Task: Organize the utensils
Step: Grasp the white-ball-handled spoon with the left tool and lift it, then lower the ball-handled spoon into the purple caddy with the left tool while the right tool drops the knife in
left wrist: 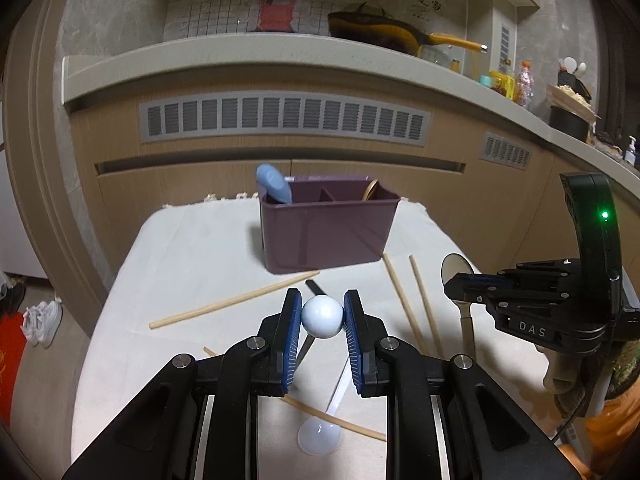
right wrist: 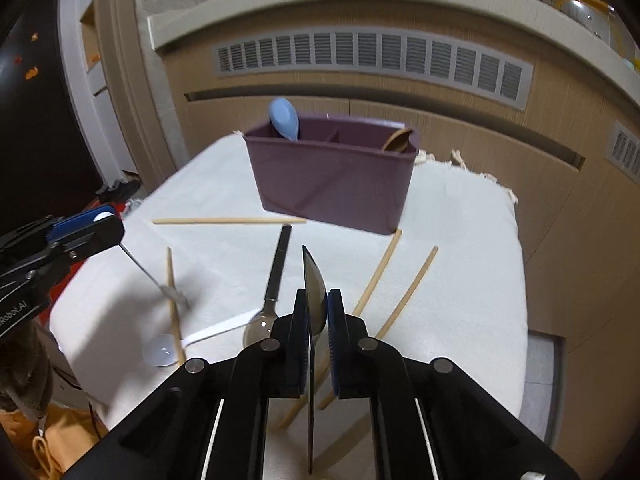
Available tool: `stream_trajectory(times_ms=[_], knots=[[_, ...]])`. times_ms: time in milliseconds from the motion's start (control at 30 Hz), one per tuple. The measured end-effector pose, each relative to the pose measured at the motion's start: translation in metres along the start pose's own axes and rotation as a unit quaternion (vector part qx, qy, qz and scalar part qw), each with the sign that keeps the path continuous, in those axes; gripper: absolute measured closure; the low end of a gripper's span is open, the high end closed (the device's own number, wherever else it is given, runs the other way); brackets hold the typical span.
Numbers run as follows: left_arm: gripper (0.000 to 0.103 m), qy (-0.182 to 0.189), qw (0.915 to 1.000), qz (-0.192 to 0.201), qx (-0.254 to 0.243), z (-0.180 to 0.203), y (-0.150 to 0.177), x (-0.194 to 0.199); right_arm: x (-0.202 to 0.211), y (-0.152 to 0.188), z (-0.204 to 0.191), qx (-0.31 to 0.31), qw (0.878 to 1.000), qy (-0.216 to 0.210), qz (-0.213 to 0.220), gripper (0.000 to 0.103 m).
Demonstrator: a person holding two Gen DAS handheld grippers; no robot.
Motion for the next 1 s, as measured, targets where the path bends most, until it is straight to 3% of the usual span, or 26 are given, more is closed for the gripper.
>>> stream_trajectory(times_ms=[167, 267, 400, 533, 633, 800, 1000], knots=[[0.081, 0.019, 0.9997, 0.007, 0.01, 0.001, -0.013, 0.012, 0.018, -0.011, 0.0, -0.004, 1.0, -0.009, 0.021, 0.095], [0.081, 0.036, 0.9991, 0.018, 0.014, 0.001, -0.03, 0.02, 0.042, -0.027, -0.005, 0.002, 0.998, -0.015, 0.055, 0.095], [0.081, 0.049, 0.9971, 0.056, 0.008, -0.002, -0.082, 0.035, 0.078, -0.069, -0.008, 0.012, 0.993, -0.009, 0.12, 0.095], [0.081, 0.054, 0.9919, 0.115, -0.003, -0.008, -0.15, 0.046, 0.121, -0.13, -0.008, 0.015, 0.977, 0.004, 0.213, 0.095], [0.081, 0.05, 0.9878, 0.147, -0.002, -0.017, -0.19, 0.037, 0.132, -0.168, -0.005, 0.012, 0.968, 0.016, 0.252, 0.095], [0.081, 0.063, 0.9876, 0.143, 0.012, -0.034, -0.223, -0.015, 0.101, -0.208, -0.001, 0.013, 0.958, 0.03, 0.284, 0.095], [0.081, 0.093, 0.9914, 0.079, 0.047, -0.053, -0.208, -0.103, 0.013, -0.218, 0.017, -0.014, 0.972, 0.019, 0.232, 0.095]])
Point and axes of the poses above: each gripper's, at about its wrist camera, not at the fingertips, and x roughly against the way its jaws point, z to its right, y to its underside, the point moved 3 cm from there along -x, roughly the way its jaws point, and after that the axes turned 6 degrees about -x, right-handed, at the moved point
